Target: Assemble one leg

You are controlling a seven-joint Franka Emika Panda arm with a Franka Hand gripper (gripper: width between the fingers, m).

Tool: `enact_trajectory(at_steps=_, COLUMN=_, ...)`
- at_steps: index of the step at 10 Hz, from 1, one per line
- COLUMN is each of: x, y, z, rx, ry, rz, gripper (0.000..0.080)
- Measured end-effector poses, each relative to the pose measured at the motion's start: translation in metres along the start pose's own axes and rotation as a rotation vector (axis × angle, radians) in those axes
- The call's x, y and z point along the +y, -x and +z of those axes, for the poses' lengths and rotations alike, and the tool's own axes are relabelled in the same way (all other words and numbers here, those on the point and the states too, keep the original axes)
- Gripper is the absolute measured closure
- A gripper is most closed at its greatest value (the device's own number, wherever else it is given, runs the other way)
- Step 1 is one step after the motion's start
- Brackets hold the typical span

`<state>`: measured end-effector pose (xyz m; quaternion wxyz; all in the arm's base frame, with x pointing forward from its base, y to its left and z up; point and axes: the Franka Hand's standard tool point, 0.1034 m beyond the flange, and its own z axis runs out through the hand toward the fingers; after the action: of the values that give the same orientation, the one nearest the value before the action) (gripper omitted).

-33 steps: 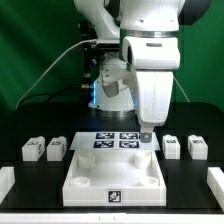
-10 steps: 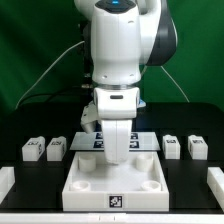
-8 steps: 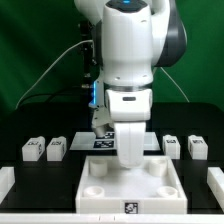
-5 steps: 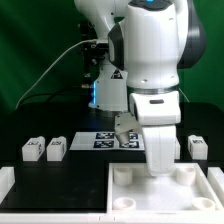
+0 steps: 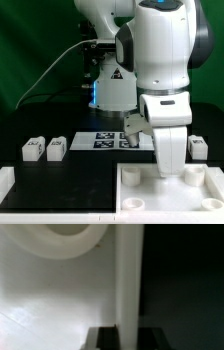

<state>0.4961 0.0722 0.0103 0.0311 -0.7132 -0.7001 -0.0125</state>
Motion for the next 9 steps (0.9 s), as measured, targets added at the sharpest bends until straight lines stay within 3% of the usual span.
enact_trajectory(at_steps=2, x=0.0000, y=0.0006, z=0.0001, rx=0.000, ry=0.000, rz=0.001, gripper=0.0733)
enact_trajectory(at_steps=3, x=0.0000, y=0.0008, z=0.0001, rx=0.000, ry=0.000, rz=0.002, gripper=0.0527)
enact_trajectory(at_steps=4, x=0.0001, y=0.0009, z=0.0001, rx=0.000, ry=0.000, rz=0.002, gripper=0.0527)
enact_trajectory(at_steps=5, x=0.0001, y=0.0010, z=0.0001, rx=0.000, ry=0.000, rz=0.002, gripper=0.0327)
enact_trajectory(at_steps=6, x=0.0001, y=0.0011, z=0.0001, rx=0.000, ry=0.000, rz=0.002, gripper=0.0202)
enact_trajectory(at_steps=9, x=0.0002, y=0.0015, z=0.0000, rx=0.000, ry=0.000, rz=0.003, gripper=0.0154)
